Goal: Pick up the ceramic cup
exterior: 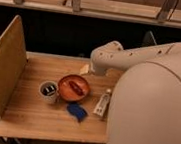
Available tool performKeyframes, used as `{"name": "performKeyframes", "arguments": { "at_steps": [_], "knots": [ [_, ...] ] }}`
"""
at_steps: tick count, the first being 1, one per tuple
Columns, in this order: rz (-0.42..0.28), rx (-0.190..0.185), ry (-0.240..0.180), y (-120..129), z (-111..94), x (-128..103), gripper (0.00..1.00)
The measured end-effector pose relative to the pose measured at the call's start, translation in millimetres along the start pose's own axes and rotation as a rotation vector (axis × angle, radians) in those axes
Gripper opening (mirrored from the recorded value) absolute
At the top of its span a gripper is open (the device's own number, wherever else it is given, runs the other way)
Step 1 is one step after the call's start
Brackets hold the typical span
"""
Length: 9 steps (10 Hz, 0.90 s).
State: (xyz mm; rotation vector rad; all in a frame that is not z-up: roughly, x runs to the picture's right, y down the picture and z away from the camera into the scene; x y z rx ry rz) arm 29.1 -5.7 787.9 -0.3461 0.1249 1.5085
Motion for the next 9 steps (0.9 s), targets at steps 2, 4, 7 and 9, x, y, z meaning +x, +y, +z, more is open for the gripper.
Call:
{"name": "performKeyframes", "arguments": {
  "at_steps": [2, 4, 7, 9],
  "knots": [
    [-0.043, -0.003, 0.002, 11, 1, -2, 0.80],
    [-0.136, -0.025, 0.009, 43, 3, -4, 0.80],
    [-0.253, -0.069, 0.037, 86, 14, -1, 0.80],
    [-0.305, -0.096, 0.070, 105, 26, 5, 0.80]
  ]
}}
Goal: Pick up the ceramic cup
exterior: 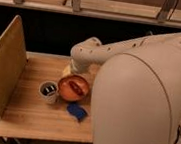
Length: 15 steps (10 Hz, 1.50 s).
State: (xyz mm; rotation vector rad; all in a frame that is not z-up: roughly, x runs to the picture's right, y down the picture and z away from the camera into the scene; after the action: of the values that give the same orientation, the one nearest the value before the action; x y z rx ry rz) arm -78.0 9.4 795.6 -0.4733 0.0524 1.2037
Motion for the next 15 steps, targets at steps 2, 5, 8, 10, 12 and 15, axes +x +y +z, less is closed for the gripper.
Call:
{"name": "performKeyframes", "arguments": {
  "at_steps": [2, 5, 8, 10, 12, 15],
  "knots": [
    [-0.061, -0.030, 0.034, 21, 13, -1, 0.80],
    [-0.174, -0.064, 0.087, 49, 28, 1, 0.80],
    [-0.309, -0.111, 0.148, 77, 33, 11, 0.80],
    [-0.386, -0.141, 0.183, 90, 34, 20, 0.80],
    [-0.393, -0.144, 0.186, 91, 34, 21, 0.80],
    [-0.393, -0.144, 0.186, 91, 34, 21, 0.80]
  ]
}}
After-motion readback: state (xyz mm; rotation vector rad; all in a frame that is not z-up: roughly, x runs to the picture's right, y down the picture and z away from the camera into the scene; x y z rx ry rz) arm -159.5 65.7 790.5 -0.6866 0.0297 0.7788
